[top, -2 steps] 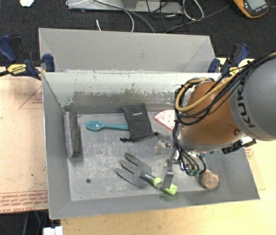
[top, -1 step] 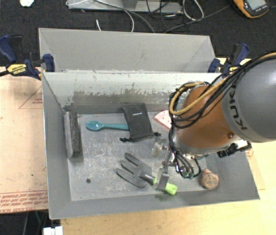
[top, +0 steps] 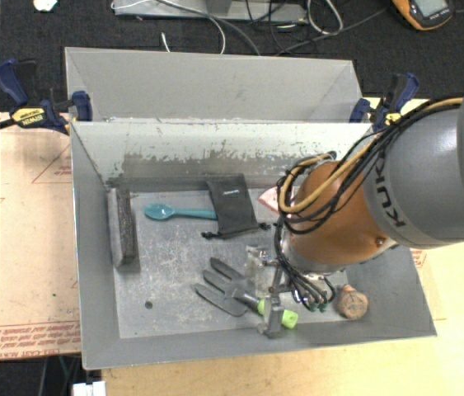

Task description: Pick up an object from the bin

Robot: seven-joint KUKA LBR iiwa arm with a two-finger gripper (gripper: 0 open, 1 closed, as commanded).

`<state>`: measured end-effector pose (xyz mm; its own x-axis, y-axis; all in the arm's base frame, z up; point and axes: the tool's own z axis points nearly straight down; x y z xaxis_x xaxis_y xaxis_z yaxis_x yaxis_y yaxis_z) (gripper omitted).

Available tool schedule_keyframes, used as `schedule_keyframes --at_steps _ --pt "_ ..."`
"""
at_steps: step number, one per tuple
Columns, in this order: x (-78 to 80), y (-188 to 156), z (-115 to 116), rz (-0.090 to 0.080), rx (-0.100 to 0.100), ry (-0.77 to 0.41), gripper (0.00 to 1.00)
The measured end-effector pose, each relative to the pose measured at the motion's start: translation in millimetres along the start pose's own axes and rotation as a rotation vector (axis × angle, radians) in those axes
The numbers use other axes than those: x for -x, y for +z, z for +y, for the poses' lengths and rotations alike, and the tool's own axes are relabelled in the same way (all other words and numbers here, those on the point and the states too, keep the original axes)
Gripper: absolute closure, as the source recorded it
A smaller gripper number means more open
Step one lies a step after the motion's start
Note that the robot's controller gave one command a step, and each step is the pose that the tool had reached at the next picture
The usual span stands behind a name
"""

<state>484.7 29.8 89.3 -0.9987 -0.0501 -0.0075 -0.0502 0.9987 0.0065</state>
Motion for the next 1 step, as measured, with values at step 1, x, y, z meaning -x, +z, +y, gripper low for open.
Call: schedule_keyframes --at_steps 1 --pt "-6.0 19.2 -2.6 0.002 0.001 -0.078 1.00"
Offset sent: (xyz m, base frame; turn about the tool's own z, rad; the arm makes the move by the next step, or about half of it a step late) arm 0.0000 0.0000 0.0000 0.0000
